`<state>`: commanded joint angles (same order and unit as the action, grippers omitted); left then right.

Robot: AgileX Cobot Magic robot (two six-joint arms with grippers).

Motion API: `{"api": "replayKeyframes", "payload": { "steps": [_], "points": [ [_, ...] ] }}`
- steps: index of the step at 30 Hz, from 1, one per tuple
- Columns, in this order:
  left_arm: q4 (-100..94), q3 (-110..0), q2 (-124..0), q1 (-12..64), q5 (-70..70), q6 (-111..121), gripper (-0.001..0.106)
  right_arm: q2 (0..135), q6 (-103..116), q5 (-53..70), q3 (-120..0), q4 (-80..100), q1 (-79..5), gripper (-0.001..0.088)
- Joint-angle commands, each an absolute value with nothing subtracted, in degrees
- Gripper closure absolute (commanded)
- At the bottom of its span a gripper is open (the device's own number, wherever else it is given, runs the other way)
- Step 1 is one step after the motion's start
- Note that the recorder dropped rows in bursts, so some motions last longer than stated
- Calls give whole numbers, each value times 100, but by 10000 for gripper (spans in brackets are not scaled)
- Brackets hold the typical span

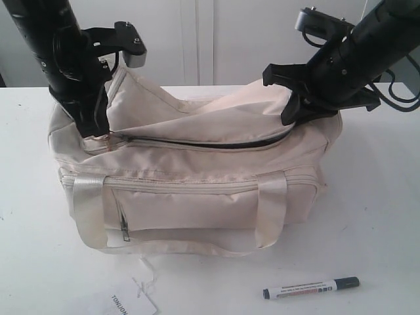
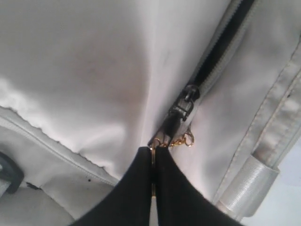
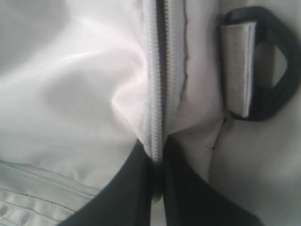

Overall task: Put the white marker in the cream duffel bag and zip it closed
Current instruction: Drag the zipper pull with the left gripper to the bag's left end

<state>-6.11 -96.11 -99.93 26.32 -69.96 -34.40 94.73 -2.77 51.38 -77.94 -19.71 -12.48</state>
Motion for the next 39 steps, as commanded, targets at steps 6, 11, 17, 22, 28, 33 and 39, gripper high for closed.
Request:
{"api": "replayKeyframes", "payload": {
  "steps": [6, 11, 17, 22, 28, 33, 39],
  "points": [
    [-799, -9611, -9993, 2632, -6996, -3277, 1053, 9473, -277, 5138, -7794, -1960, -1248, 868],
    [-814, -9611, -9993, 2632, -6996, -3277, 1053, 9473, -277, 5125, -7794, -1831, -1248, 868],
    [-1150, -9611, -9993, 2632, -6996, -3042, 1053, 9473, -260, 5111, -7794, -1791, -1248, 868],
    [-1303, -9611, -9921, 2632, -6996, -2936, 1053, 9473, -260, 5094, -7794, -1791, -1248, 868],
    [-1350, -9601, -9726, 2525, -6996, -2896, 1053, 9473, -260, 5040, -7794, -1791, -1248, 868],
    [-1244, -9601, -9697, 2187, -6996, -2757, 1053, 9473, -260, 5040, -7794, -1791, -1248, 868],
    [-1102, -9601, -9697, 1933, -6996, -2693, 1053, 9473, -260, 5042, -7794, -1777, -1248, 868]
  ]
}}
